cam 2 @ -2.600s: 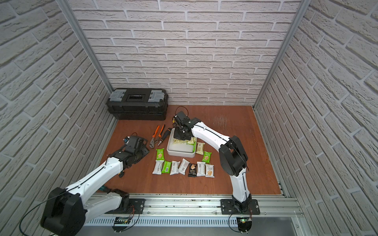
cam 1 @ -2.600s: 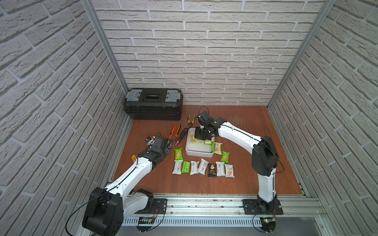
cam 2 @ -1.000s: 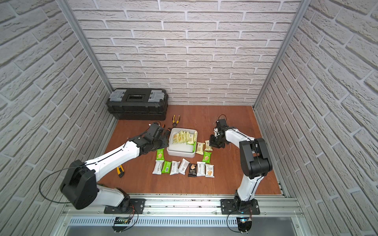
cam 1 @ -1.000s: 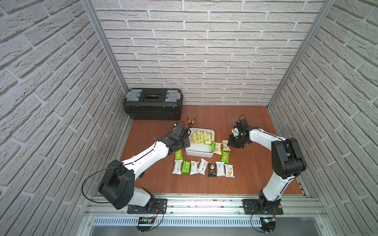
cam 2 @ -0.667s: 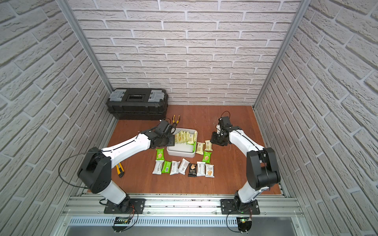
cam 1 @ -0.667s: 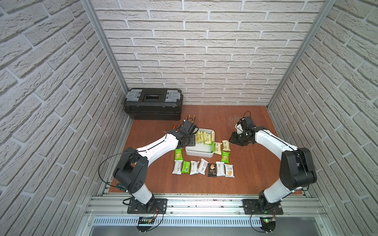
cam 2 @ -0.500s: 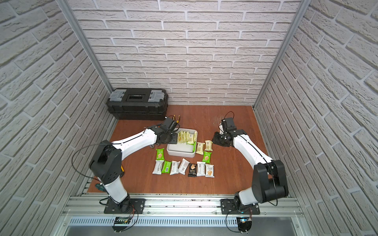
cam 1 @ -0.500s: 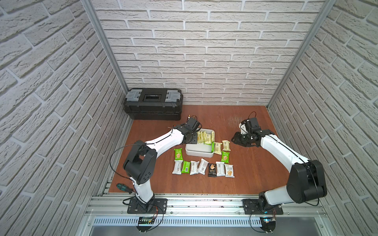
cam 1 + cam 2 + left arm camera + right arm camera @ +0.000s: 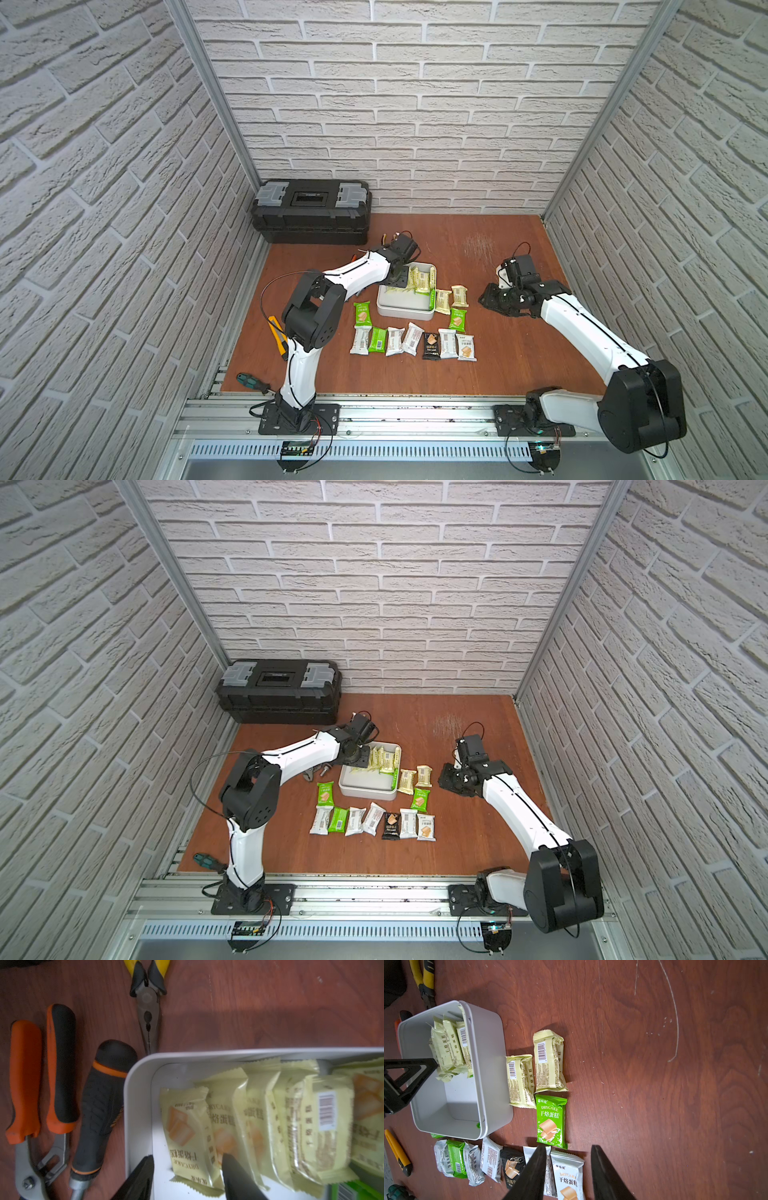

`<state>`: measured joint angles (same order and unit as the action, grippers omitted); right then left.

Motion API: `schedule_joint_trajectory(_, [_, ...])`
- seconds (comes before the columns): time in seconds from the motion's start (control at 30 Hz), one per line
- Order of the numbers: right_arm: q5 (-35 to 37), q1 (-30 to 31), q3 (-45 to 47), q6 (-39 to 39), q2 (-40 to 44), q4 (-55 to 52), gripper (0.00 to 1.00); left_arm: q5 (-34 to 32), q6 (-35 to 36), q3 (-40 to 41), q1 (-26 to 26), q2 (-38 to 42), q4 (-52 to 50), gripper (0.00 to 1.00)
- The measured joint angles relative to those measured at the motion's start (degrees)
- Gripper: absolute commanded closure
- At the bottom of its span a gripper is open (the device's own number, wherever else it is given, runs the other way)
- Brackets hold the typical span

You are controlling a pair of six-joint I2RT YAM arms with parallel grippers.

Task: Take the cookies out of the storage box
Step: Pick up the cookie from the storage box.

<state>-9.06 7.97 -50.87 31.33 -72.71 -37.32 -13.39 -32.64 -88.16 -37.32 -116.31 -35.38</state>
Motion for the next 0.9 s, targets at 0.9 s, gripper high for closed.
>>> schedule_joint_trajectory(0.9, [-0.33,0.00,0.02,2.56,4.42,-1.01,0.60,-4.98,0.00,-5.75,-0.37,-7.08,-1.57,0.70])
